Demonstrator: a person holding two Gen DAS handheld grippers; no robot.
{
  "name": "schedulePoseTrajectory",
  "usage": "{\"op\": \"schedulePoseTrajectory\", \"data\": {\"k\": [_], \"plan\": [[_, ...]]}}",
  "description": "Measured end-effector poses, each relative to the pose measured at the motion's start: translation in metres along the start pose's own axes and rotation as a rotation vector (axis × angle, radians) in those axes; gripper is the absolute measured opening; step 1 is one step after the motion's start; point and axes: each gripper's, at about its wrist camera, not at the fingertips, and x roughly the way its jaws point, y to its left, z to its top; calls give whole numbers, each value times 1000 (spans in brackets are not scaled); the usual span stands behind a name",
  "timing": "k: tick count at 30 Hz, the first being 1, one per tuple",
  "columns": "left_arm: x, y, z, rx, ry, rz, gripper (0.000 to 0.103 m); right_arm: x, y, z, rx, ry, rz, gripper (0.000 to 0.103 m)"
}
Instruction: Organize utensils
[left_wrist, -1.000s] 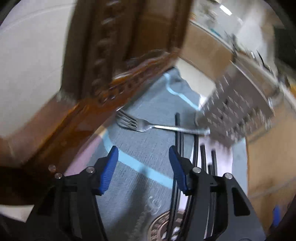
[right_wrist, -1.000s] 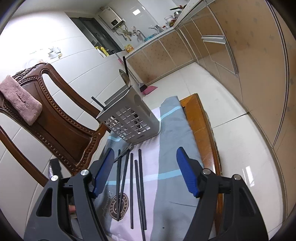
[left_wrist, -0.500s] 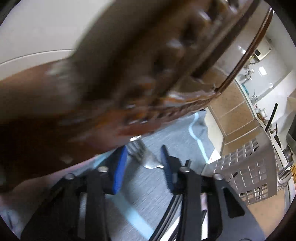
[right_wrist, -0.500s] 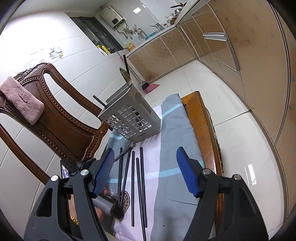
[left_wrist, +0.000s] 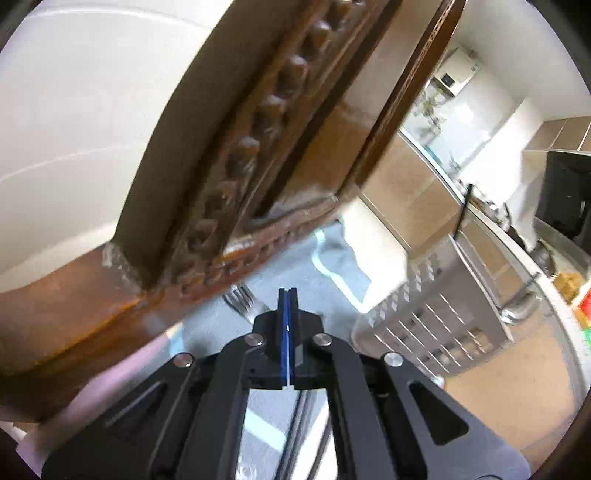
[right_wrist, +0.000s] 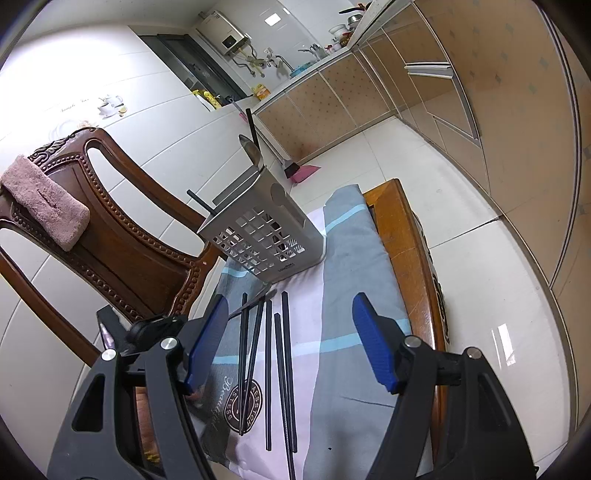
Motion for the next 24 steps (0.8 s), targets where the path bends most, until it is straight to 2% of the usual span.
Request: {"op": "schedulePoseTrajectory", "data": {"k": [1, 2, 3, 4, 7, 9, 10, 13, 15, 18, 20, 24], "plan": [[-1, 1, 0, -12, 25, -11, 1, -1, 0, 0, 1, 0, 1, 68], [-1, 1, -2, -17, 45, 0, 13, -2, 0, -1, 1, 2, 3, 68], [0, 0, -5, -18, 58, 2, 43, -2, 0, -1, 0, 4, 5, 68], [3, -2, -10, -25, 76, -6, 48, -2, 0, -2, -2, 4, 5, 68], [15, -15, -25, 40, 196, -31, 48, -3, -1, -2, 1, 7, 6, 68], [21, -36, -39, 143, 289, -51, 58, -3, -2, -1, 5, 5, 2, 68], [20, -50, -48, 236, 314, -33, 60, -4, -4, 0, 10, 4, 2, 68], [17, -99, -83, 524, 293, 0, 60, -4, -10, 1, 34, 6, 1, 68], [18, -119, -96, 603, 293, -1, 60, -3, -12, 0, 48, 13, 5, 68], [39, -143, -105, 610, 340, 25, 59, -3, -10, 0, 37, 12, 3, 68], [54, -152, -106, 622, 356, 70, 59, -3, -10, 0, 38, 11, 3, 68], [83, -149, -101, 579, 431, 113, 50, -3, -13, 1, 44, 11, 2, 68]]}}
